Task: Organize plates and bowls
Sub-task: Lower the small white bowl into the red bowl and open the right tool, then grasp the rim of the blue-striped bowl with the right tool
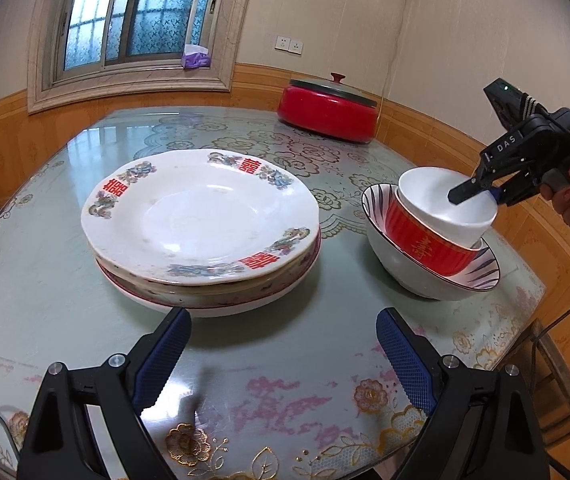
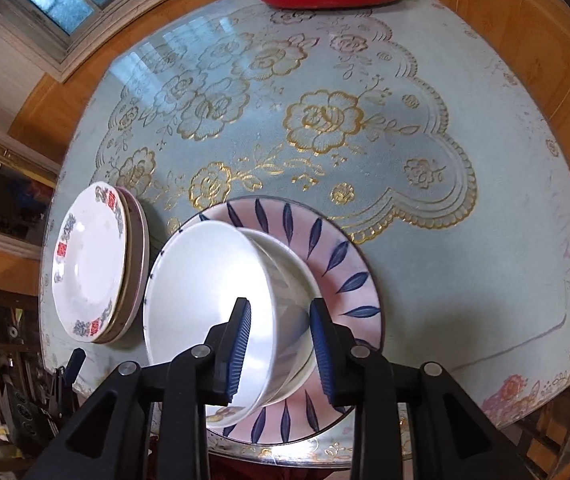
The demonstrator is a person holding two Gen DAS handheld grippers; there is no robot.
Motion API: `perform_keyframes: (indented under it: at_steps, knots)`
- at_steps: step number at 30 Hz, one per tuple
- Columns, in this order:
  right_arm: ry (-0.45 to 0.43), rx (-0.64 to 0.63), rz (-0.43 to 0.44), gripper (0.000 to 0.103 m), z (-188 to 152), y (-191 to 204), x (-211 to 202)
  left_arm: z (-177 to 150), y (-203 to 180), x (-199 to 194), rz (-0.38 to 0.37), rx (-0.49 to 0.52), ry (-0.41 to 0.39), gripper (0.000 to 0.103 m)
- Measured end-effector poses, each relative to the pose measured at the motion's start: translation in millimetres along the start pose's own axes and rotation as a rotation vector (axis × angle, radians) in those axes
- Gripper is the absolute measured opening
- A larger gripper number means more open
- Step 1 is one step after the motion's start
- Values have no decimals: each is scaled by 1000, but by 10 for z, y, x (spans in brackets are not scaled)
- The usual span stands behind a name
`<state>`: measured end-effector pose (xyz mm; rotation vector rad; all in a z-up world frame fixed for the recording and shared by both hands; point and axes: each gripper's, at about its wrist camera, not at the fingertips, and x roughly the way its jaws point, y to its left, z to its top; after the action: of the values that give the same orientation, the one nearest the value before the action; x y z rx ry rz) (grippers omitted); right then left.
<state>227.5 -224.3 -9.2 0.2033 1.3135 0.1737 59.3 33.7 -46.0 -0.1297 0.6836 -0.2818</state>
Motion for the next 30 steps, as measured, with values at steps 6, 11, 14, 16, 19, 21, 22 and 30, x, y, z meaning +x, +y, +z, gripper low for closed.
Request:
perform_keyframes:
  at_steps: [6, 11, 14, 16, 19, 21, 22, 30]
  knots:
    - [-31, -23, -22, 33, -29, -6, -23, -2, -9, 26, -9, 2, 4, 94]
    - [-44, -14, -30, 32, -92, -41, 60, 5, -30, 46, -9, 0, 10, 94]
    - [-66, -9, -24, 32, -114, -55, 59, 16, -55, 69, -3, -5, 19, 94]
    - [-75, -6, -16, 32, -144, -68, 60, 30, -80, 86, 1, -3, 24, 94]
    - [-108, -9, -7, 33, -223, -66, 40, 50, -130, 98, 8, 7, 22, 94]
    - [-157, -17, -9, 33, -292, -62, -5, 65, -161, 99, 11, 13, 21, 94]
    - [-197, -18, -26, 33, -350, -55, -48, 71, -174, 103, 14, 16, 20, 94]
    - [-545, -40, -122, 33, -862, -35, -340, 99, -269, 157, 29, 23, 30, 94]
